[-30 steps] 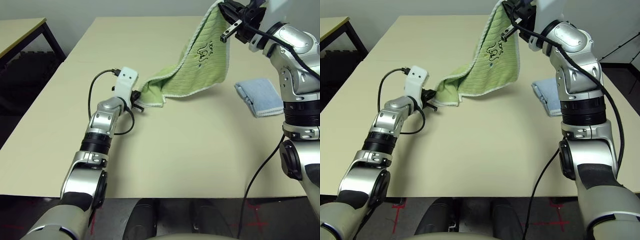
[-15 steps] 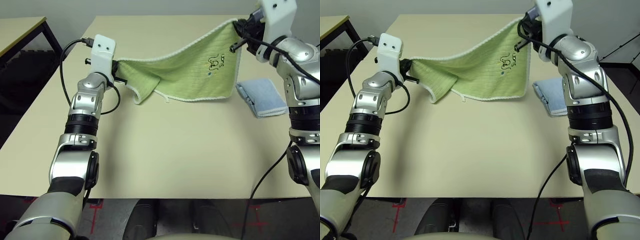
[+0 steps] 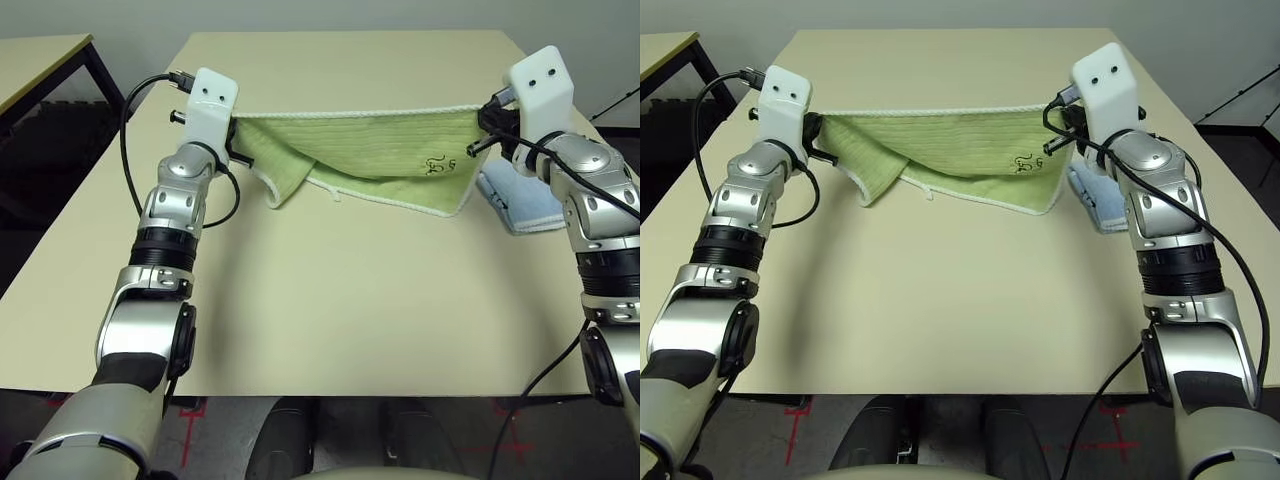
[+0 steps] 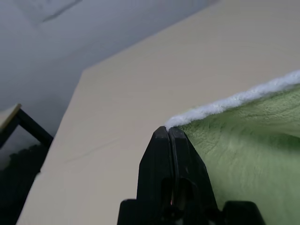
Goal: Fold the towel and set it aside.
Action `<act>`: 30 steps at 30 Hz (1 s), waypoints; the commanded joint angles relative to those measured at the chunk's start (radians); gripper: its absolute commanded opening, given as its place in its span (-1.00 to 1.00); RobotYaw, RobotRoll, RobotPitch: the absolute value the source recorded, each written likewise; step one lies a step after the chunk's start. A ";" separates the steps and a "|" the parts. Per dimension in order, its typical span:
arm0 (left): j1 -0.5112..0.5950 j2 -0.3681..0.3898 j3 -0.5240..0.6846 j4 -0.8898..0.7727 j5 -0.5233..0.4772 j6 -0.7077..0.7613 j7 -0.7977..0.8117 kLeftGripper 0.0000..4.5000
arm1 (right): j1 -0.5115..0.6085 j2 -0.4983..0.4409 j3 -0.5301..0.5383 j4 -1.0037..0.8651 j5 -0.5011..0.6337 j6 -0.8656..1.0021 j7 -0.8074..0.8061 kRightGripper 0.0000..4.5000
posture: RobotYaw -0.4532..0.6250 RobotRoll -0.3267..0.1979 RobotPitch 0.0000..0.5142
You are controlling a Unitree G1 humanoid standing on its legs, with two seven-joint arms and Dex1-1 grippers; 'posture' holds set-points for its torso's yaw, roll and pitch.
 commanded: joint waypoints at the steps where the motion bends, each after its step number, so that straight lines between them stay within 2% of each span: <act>1: -0.053 0.027 -0.001 0.061 0.023 -0.035 0.021 -1.00 | -0.067 -0.026 -0.043 0.070 -0.014 -0.051 -0.031 -1.00 | -0.04 0.25 -0.68; 9: -0.164 0.052 0.002 0.161 0.030 -0.092 0.021 -1.00 | -0.233 -0.040 -0.023 0.234 -0.028 -0.157 -0.034 -1.00 | -0.03 0.25 -0.70; 15: -0.176 0.066 0.008 0.180 0.024 -0.090 0.018 -1.00 | -0.287 -0.040 -0.016 0.296 -0.035 -0.202 -0.021 -1.00 | -0.01 0.25 -0.66; 19: -0.137 0.063 0.002 0.128 0.012 -0.044 -0.029 -1.00 | -0.251 -0.038 -0.024 0.241 -0.020 -0.167 -0.007 -1.00 | 0.00 0.25 -0.61; 30: -0.009 0.094 -0.011 -0.067 -0.024 0.145 -0.231 -1.00 | -0.036 -0.050 -0.072 -0.079 0.089 0.104 0.080 -1.00 | -0.02 0.25 -0.50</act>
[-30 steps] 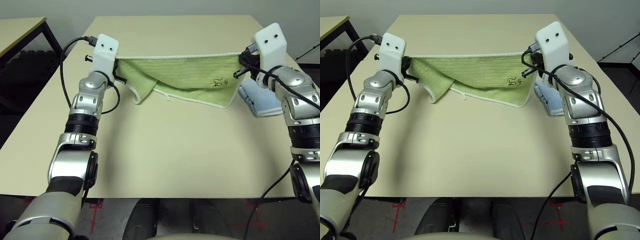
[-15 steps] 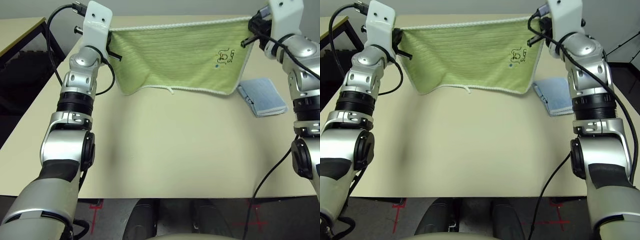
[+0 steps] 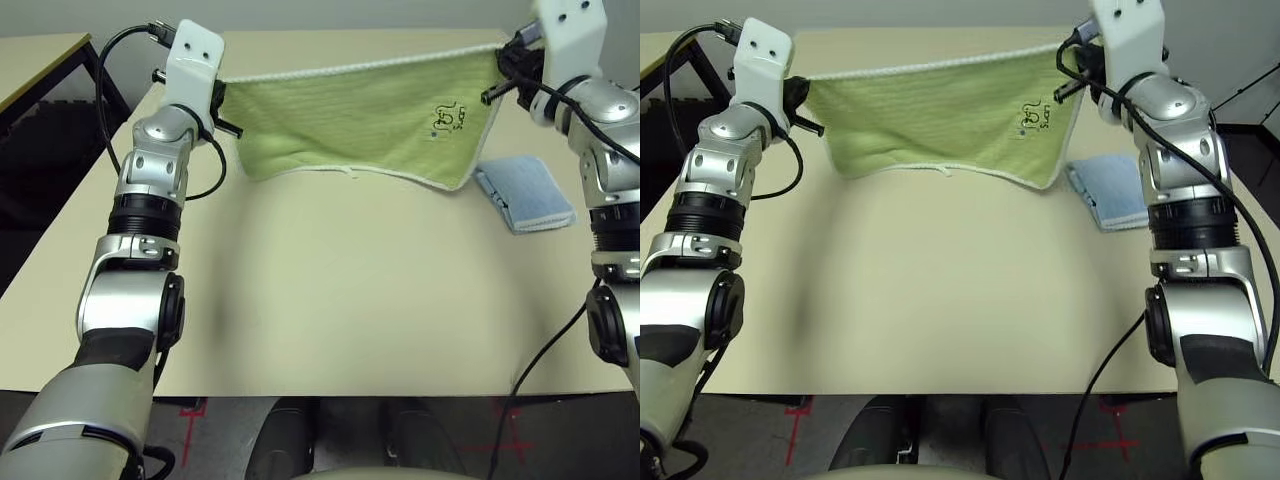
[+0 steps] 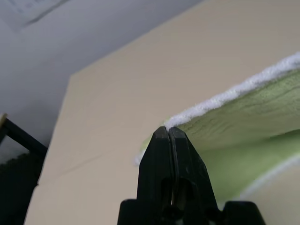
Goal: Fold the towel and set it aside.
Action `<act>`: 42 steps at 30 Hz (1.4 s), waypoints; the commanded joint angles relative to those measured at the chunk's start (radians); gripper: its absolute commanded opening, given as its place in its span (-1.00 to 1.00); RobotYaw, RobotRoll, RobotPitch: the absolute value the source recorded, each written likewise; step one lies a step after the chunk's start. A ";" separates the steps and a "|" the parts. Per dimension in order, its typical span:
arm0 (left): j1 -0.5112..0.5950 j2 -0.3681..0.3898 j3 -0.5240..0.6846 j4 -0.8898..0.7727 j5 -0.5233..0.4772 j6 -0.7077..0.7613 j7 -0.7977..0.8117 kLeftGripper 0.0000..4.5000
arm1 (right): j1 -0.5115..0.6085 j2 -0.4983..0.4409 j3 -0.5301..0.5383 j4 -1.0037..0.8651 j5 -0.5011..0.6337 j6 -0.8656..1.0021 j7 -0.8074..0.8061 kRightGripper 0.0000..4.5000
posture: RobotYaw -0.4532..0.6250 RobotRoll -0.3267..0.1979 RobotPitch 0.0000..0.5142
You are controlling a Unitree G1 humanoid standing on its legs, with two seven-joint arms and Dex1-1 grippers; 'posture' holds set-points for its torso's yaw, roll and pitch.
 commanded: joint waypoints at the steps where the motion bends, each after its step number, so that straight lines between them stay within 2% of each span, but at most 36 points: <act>1: 0.035 0.032 -0.015 -0.050 -0.017 0.062 -0.082 -1.00 | 0.051 -0.019 -0.035 -0.099 0.055 0.113 0.044 -1.00 | -0.02 0.25 -0.50; 8: 0.058 0.105 -0.042 -0.144 -0.064 0.156 -0.309 -1.00 | 0.113 -0.064 -0.067 -0.250 0.200 0.308 0.169 -1.00 | -0.01 0.25 -0.51; 16: 0.051 0.246 -0.101 -0.283 -0.155 0.323 -0.642 -1.00 | 0.125 -0.124 -0.121 -0.323 0.409 0.506 0.305 -1.00 | 0.00 0.25 -0.51; 23: 0.103 0.363 -0.212 -0.362 -0.134 0.289 -0.830 -1.00 | 0.149 -0.155 -0.115 -0.356 0.533 0.655 0.355 -1.00 | 0.00 0.25 -0.49; 26: 0.112 0.377 -0.256 -0.353 -0.111 0.263 -0.864 -1.00 | 0.140 -0.161 -0.074 -0.325 0.518 0.672 0.334 -1.00 | -0.01 0.25 -0.48; 31: 0.069 0.339 -0.283 -0.236 -0.032 0.212 -0.777 -1.00 | 0.091 -0.150 -0.006 -0.192 0.405 0.612 0.231 -1.00 | -0.02 0.25 -0.47; 36: 0.047 0.336 -0.277 -0.172 0.012 0.179 -0.728 -1.00 | 0.073 -0.167 0.010 -0.099 0.328 0.544 0.187 -1.00 | -0.02 0.25 -0.47; 42: 0.053 0.334 -0.272 -0.168 0.023 0.169 -0.715 -1.00 | 0.071 -0.170 0.005 -0.088 0.310 0.518 0.195 -1.00 | -0.01 0.25 -0.47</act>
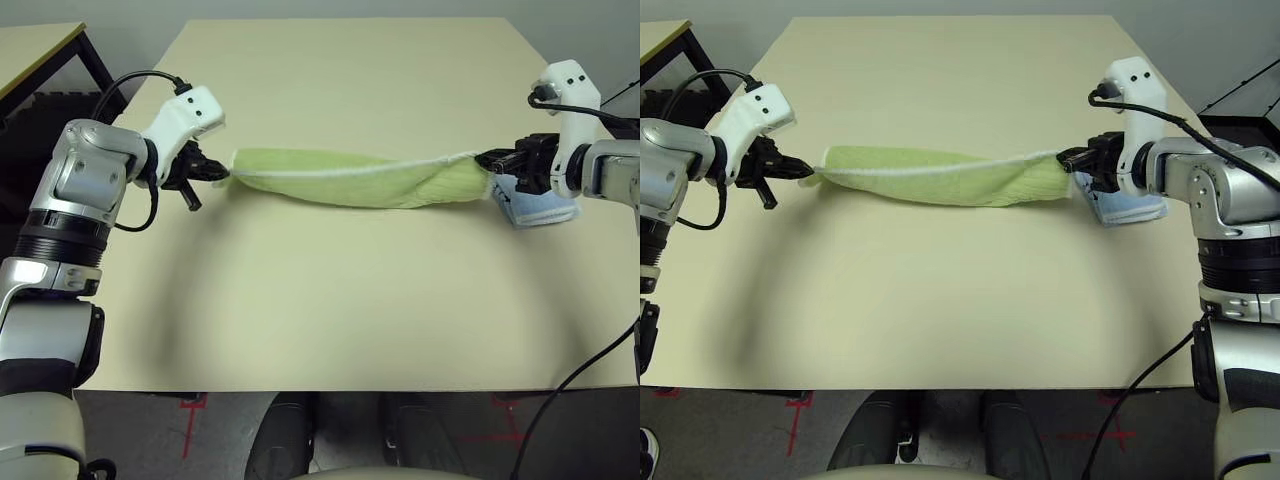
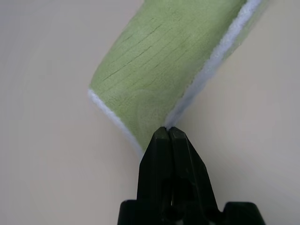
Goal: Fold the towel and set it aside.
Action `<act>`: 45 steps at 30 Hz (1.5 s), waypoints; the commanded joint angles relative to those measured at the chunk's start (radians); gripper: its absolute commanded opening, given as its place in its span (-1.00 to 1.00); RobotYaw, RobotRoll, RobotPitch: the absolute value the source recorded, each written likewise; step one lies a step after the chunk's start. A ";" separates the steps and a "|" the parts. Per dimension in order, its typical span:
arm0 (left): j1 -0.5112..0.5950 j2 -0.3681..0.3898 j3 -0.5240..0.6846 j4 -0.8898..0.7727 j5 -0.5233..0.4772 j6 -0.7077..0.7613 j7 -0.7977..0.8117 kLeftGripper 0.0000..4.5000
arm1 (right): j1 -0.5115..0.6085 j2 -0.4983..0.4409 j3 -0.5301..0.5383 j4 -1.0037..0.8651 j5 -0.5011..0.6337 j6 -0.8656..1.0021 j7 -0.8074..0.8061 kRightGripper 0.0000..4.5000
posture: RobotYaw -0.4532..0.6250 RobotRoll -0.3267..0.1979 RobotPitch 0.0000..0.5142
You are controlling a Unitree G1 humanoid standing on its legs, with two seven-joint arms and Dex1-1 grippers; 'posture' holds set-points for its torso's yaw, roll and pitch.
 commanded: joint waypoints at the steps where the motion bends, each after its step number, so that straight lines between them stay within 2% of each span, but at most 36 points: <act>1: 0.002 -0.003 -0.002 0.012 0.021 -0.004 0.007 -1.00 | -0.010 -0.017 0.001 0.006 -0.015 -0.011 0.003 -1.00 | -0.01 0.25 -0.47; 15: 0.083 -0.014 -0.046 -0.075 0.009 0.013 -0.106 -1.00 | 0.089 -0.072 0.056 -0.147 0.090 0.121 0.168 -1.00 | -0.03 0.25 -0.40; 20: 0.066 -0.065 -0.066 -0.008 0.043 -0.028 -0.061 -1.00 | 0.057 -0.056 0.114 -0.086 0.031 0.078 0.145 -1.00 | -0.05 0.25 -0.39; 25: -0.025 -0.167 -0.039 0.170 0.112 -0.107 0.173 -1.00 | -0.044 0.005 0.166 0.129 -0.148 -0.098 -0.011 -1.00 | -0.08 0.25 -0.39; 29: -0.136 -0.239 -0.028 0.401 0.180 -0.260 0.450 -1.00 | -0.163 0.064 0.209 0.418 -0.326 -0.378 -0.174 -1.00 | -0.08 0.25 -0.41; 33: -0.247 -0.281 -0.006 0.580 0.205 -0.404 0.696 -1.00 | -0.266 0.093 0.250 0.657 -0.459 -0.690 -0.277 -1.00 | -0.08 0.25 -0.43; 40: -0.373 -0.296 0.005 0.736 0.226 -0.538 0.906 -1.00 | -0.436 0.135 0.226 0.968 -0.546 -0.999 -0.442 -1.00 | -0.09 0.25 -0.47; 45: -0.444 -0.291 0.009 0.783 0.239 -0.594 1.023 -1.00 | -0.537 0.141 0.213 1.091 -0.580 -1.133 -0.541 -1.00 | -0.08 0.25 -0.50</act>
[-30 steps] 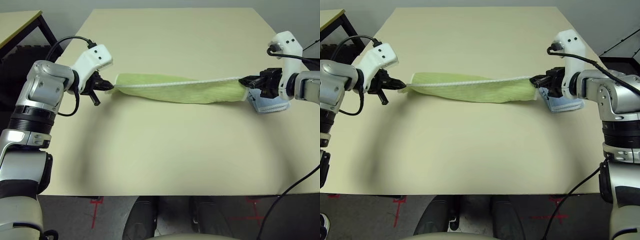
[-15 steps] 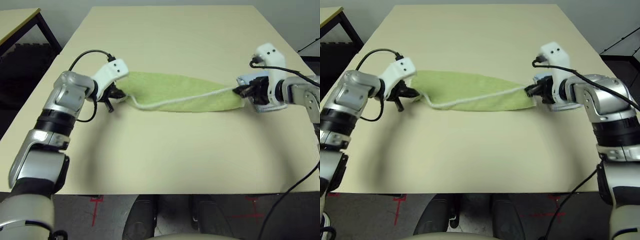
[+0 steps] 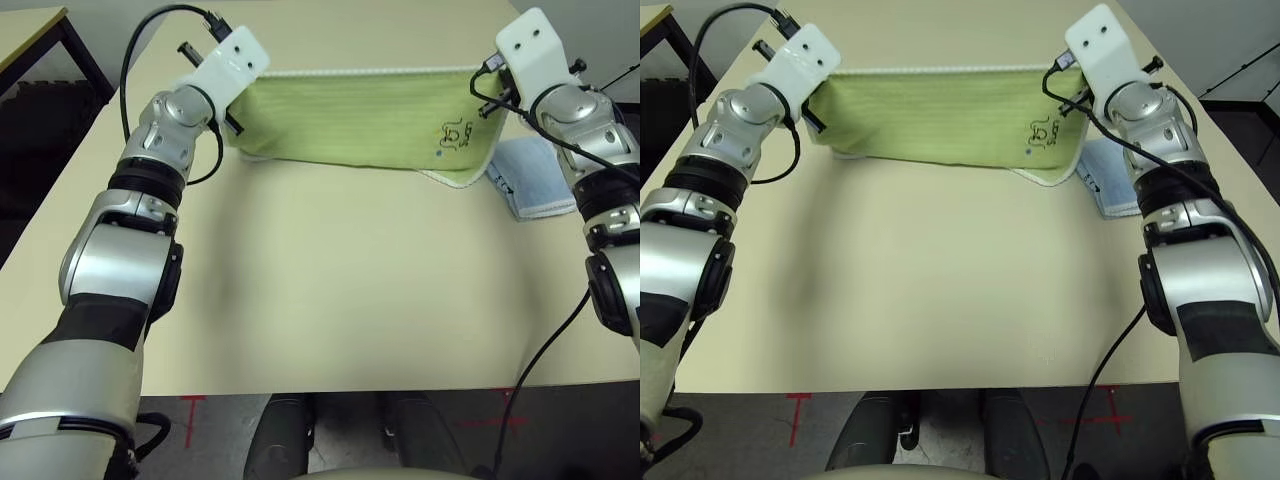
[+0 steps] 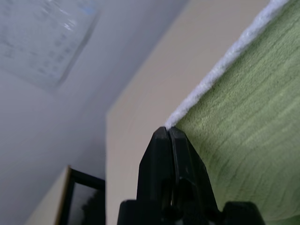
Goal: Fold the towel and set it aside.
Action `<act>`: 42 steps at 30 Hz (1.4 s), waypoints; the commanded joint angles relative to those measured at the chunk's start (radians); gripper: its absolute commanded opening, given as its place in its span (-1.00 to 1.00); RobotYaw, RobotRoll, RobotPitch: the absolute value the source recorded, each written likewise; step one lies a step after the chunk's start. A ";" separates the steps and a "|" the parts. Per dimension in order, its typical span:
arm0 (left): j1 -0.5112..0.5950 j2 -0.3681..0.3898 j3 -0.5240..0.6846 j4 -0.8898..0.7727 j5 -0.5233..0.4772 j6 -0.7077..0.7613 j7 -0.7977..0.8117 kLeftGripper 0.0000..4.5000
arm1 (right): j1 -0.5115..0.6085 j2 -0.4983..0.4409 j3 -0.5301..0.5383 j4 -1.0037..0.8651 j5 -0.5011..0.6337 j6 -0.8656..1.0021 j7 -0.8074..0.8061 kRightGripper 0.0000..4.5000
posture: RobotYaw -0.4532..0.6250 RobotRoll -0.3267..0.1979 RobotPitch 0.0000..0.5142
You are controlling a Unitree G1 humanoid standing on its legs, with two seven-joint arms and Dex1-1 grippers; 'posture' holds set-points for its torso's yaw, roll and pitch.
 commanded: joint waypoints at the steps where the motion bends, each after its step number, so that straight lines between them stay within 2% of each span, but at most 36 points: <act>1: -0.041 0.033 0.030 0.058 0.023 -0.010 0.102 -1.00 | -0.041 -0.032 -0.040 0.089 -0.028 -0.049 -0.091 -1.00 | -0.08 0.25 -0.50; 8: -0.075 0.071 0.050 0.083 0.032 -0.041 0.198 -1.00 | -0.078 -0.043 -0.065 0.121 -0.036 -0.140 -0.142 -1.00 | -0.07 0.25 -0.51; 14: -0.014 0.094 0.037 0.071 0.041 -0.039 0.127 -1.00 | -0.001 -0.042 -0.082 0.065 -0.007 -0.147 -0.050 -1.00 | -0.05 0.25 -0.48; 19: 0.123 0.143 0.027 -0.009 0.041 -0.013 -0.025 -1.00 | 0.212 -0.065 -0.123 -0.192 0.050 -0.062 0.113 -1.00 | -0.03 0.25 -0.44; 23: 0.273 0.193 0.039 -0.140 0.030 0.034 -0.147 -1.00 | 0.454 -0.089 -0.169 -0.570 0.138 0.163 0.264 -1.00 | -0.01 0.25 -0.41; 27: 0.374 0.238 0.055 -0.287 0.016 0.107 -0.273 -1.00 | 0.616 -0.122 -0.190 -0.881 0.213 0.398 0.369 -1.00 | 0.00 0.25 -0.35; 33: 0.466 0.324 0.047 -0.466 -0.014 0.233 -0.535 -1.00 | 0.733 -0.197 -0.206 -1.136 0.311 0.631 0.490 -1.00 | 0.00 0.25 -0.33; 36: 0.530 0.384 0.035 -0.567 -0.036 0.276 -0.697 -1.00 | 0.788 -0.247 -0.208 -1.194 0.354 0.700 0.551 -1.00 | 0.01 0.25 -0.34; 42: 0.638 0.458 0.039 -0.726 -0.062 0.349 -0.884 -1.00 | 0.854 -0.319 -0.196 -1.243 0.409 0.775 0.633 -1.00 | 0.02 0.25 -0.34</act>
